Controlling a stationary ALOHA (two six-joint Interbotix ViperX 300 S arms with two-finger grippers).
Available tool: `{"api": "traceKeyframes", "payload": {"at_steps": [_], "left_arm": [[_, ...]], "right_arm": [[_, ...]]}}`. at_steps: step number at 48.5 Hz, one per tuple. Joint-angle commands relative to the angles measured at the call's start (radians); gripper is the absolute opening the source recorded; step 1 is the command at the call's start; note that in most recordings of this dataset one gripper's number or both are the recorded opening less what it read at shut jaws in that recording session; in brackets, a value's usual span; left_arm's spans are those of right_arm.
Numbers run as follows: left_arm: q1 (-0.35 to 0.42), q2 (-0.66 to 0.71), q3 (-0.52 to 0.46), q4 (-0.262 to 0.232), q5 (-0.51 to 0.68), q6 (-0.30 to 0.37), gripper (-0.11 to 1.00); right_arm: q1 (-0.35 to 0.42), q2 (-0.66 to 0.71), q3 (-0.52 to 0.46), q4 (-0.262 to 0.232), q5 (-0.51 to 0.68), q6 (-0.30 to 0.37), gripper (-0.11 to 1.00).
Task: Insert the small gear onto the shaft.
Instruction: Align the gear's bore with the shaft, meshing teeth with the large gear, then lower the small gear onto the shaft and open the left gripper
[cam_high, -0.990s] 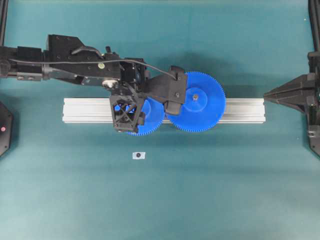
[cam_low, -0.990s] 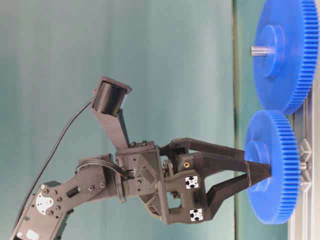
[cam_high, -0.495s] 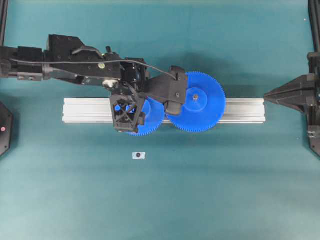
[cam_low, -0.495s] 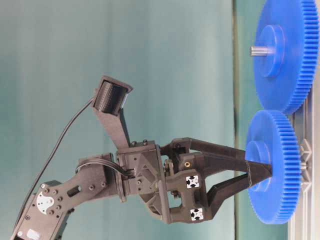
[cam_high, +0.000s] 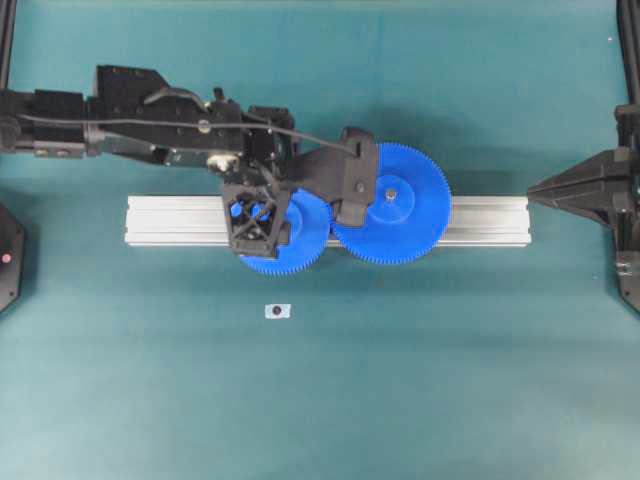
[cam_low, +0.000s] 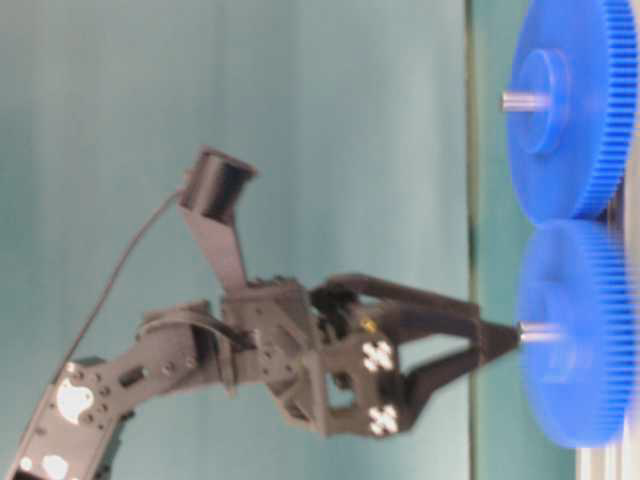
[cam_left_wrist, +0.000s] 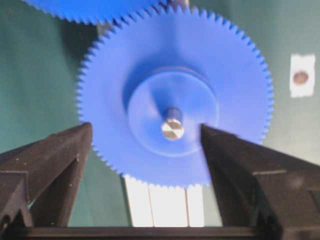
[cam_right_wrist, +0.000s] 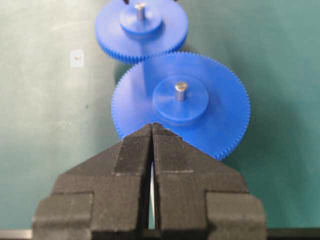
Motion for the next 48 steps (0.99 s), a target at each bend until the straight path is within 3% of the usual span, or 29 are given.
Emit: {"api": "traceKeyframes", "payload": {"at_steps": [1, 14, 25, 48], "left_arm": [[0.002, -0.021, -0.026, 0.002, 0.002, -0.002, 0.82], [0.002, -0.043, -0.021, 0.002, 0.012, -0.014, 0.83], [0.002, -0.141, -0.002, 0.002, 0.006, -0.046, 0.83], [-0.034, -0.314, 0.126, 0.002, -0.009, -0.097, 0.82]], "right_arm": [[-0.003, 0.006, -0.009, 0.000, -0.006, 0.008, 0.07], [-0.003, 0.006, -0.008, 0.000, -0.005, 0.044, 0.06], [-0.003, -0.003, -0.008, -0.005, -0.005, 0.055, 0.07], [-0.003, -0.014, -0.005, -0.008, -0.005, 0.055, 0.06]]}}
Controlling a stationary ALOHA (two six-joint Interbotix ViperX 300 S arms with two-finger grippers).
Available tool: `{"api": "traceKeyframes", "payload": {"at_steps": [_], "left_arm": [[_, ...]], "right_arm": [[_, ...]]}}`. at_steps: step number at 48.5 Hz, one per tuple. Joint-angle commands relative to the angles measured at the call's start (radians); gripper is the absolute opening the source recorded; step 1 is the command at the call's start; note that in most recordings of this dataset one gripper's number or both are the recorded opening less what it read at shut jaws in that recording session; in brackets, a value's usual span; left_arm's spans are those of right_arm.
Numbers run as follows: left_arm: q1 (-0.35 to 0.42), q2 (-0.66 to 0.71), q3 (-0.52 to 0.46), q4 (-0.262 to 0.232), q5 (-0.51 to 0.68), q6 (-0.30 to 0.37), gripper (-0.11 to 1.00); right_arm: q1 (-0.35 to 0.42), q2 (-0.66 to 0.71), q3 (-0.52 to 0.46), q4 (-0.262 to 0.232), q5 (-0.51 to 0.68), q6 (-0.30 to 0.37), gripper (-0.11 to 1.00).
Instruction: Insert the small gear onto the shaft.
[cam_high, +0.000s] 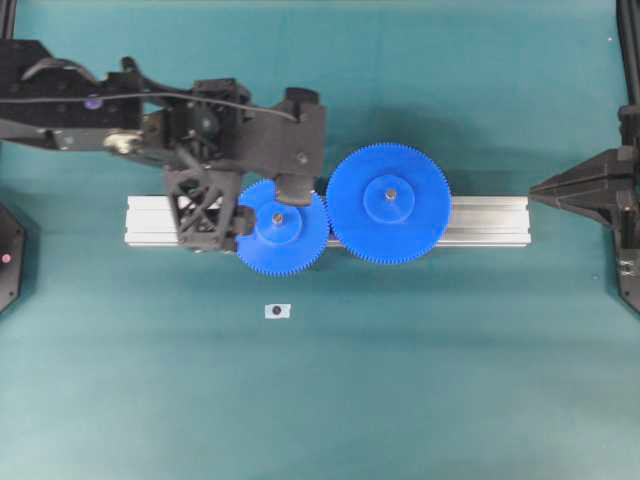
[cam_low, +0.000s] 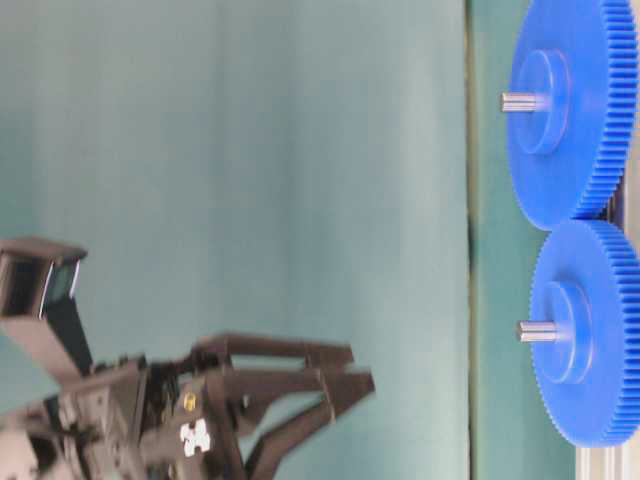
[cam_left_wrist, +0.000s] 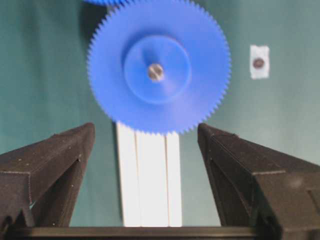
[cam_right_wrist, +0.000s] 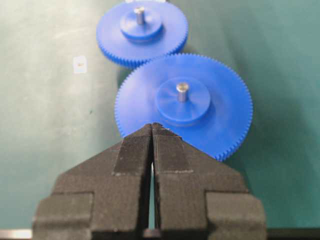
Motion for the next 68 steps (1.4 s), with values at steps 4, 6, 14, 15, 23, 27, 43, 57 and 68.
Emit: {"api": "traceKeyframes", "payload": {"at_steps": [4, 6, 14, 15, 23, 27, 43, 57, 68], "left_arm": [[-0.015, -0.051, 0.023, 0.002, -0.037, -0.015, 0.82], [-0.023, -0.057, 0.040, 0.002, -0.060, -0.018, 0.82], [-0.044, -0.080, 0.084, 0.002, -0.110, -0.038, 0.82], [-0.044, -0.084, 0.087, 0.002, -0.117, -0.044, 0.82], [-0.058, -0.127, 0.132, 0.002, -0.170, -0.098, 0.82], [-0.066, -0.158, 0.161, 0.002, -0.213, -0.115, 0.82], [-0.097, -0.262, 0.272, 0.002, -0.337, -0.143, 0.82], [-0.130, -0.354, 0.396, 0.002, -0.474, -0.153, 0.82], [-0.132, -0.425, 0.477, 0.002, -0.541, -0.155, 0.82]], "right_arm": [[-0.003, 0.005, -0.011, -0.002, -0.005, 0.008, 0.06], [-0.003, 0.005, -0.012, -0.002, -0.005, 0.008, 0.07], [-0.003, 0.003, -0.012, -0.002, -0.005, 0.008, 0.07], [-0.003, 0.002, -0.011, -0.002, -0.005, 0.008, 0.06], [-0.003, -0.012, -0.009, -0.002, -0.005, 0.008, 0.06], [-0.003, -0.020, -0.003, -0.003, 0.002, 0.009, 0.06], [-0.014, -0.035, -0.002, -0.002, 0.031, 0.009, 0.06], [-0.014, -0.035, -0.002, -0.002, 0.031, 0.009, 0.07], [-0.014, -0.035, 0.000, -0.002, 0.031, 0.009, 0.06]]}}
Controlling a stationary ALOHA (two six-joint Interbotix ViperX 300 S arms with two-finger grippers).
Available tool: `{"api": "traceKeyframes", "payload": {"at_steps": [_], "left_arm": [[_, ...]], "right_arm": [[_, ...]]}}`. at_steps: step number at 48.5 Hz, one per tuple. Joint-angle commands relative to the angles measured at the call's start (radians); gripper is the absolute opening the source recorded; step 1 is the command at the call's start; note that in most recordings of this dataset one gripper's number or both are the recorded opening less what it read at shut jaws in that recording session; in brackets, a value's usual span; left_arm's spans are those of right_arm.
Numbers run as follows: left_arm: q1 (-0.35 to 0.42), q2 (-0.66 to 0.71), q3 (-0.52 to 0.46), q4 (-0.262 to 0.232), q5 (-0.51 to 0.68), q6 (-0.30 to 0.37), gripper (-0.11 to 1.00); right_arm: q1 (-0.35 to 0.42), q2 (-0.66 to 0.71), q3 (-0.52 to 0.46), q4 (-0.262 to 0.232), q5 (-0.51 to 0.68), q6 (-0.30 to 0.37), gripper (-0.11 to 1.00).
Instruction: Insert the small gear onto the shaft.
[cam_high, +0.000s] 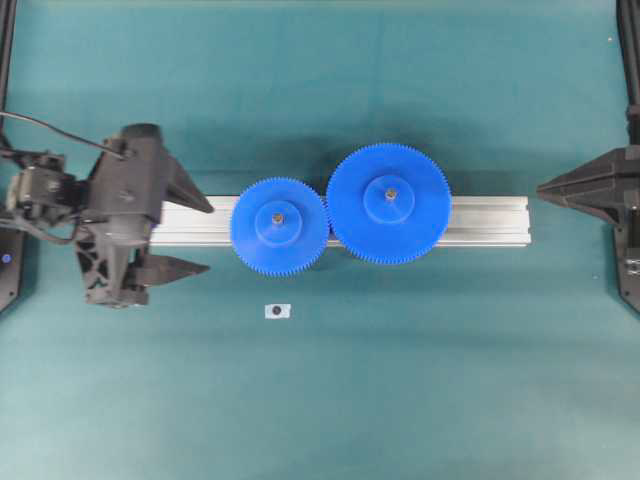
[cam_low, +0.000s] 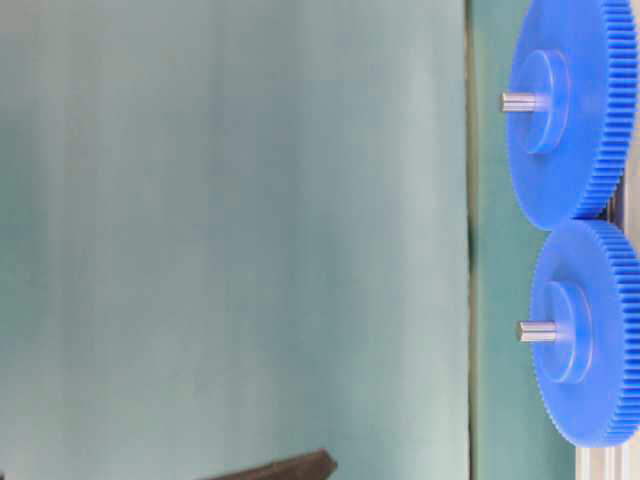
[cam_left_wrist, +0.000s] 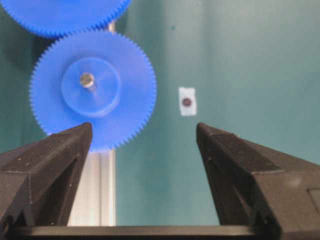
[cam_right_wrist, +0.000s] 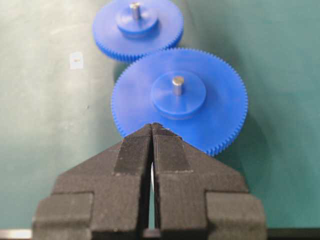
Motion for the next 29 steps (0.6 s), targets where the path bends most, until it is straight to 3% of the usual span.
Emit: {"api": "traceKeyframes", "payload": {"at_steps": [1, 29], "left_arm": [[-0.005, -0.037, 0.017, 0.002, -0.028, -0.002, 0.82], [-0.005, -0.219, 0.163, 0.002, -0.155, 0.000, 0.82]], "right_arm": [[-0.002, 0.006, -0.009, 0.000, -0.003, 0.008, 0.06], [-0.003, 0.006, 0.003, 0.000, -0.008, 0.008, 0.07]]}}
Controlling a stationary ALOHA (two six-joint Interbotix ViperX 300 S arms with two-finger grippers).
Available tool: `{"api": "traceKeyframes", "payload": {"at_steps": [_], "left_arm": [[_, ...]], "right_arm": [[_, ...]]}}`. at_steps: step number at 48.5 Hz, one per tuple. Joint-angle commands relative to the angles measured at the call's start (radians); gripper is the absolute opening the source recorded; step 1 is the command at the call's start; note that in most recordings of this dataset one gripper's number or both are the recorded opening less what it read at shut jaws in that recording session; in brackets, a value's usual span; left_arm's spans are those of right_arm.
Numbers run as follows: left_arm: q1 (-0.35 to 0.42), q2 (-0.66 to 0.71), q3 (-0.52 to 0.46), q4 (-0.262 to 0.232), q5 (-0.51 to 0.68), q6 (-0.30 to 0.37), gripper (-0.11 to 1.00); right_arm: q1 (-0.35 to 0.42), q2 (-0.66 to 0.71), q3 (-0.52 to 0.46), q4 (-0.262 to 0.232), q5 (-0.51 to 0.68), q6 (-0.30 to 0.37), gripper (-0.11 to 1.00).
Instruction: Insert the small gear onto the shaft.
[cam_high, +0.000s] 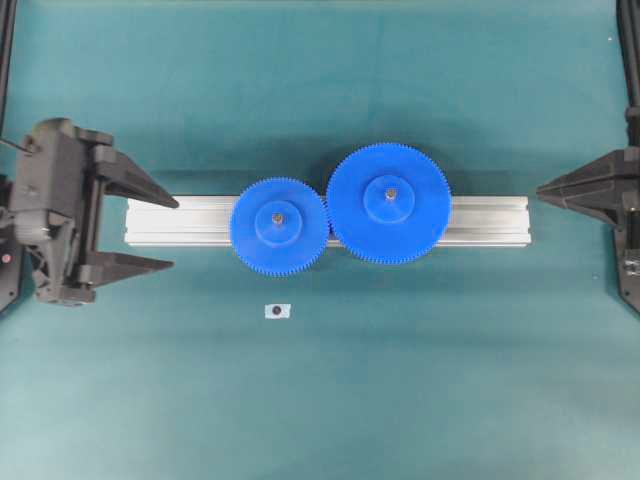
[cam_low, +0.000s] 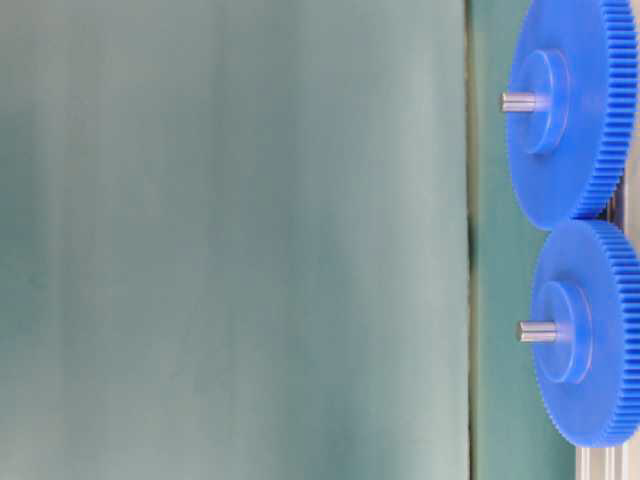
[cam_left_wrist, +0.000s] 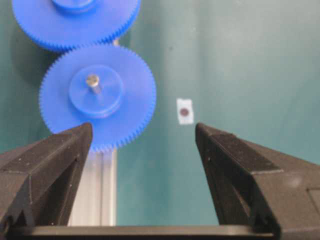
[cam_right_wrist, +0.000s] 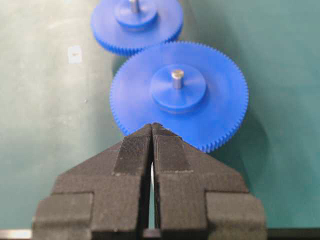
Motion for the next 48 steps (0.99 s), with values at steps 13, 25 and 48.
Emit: {"api": "traceKeyframes", "payload": {"at_steps": [13, 25, 48], "left_arm": [[-0.003, -0.020, -0.002, 0.002, -0.011, 0.000, 0.82], [-0.003, -0.020, 0.000, 0.002, -0.009, -0.003, 0.82], [-0.003, -0.017, 0.000, 0.002, -0.011, -0.003, 0.82]], "right_arm": [[-0.003, 0.008, -0.008, 0.000, -0.012, 0.008, 0.07], [-0.003, 0.008, -0.006, 0.000, -0.014, 0.008, 0.06], [-0.003, 0.008, 0.003, 0.000, -0.015, 0.006, 0.07]]}}
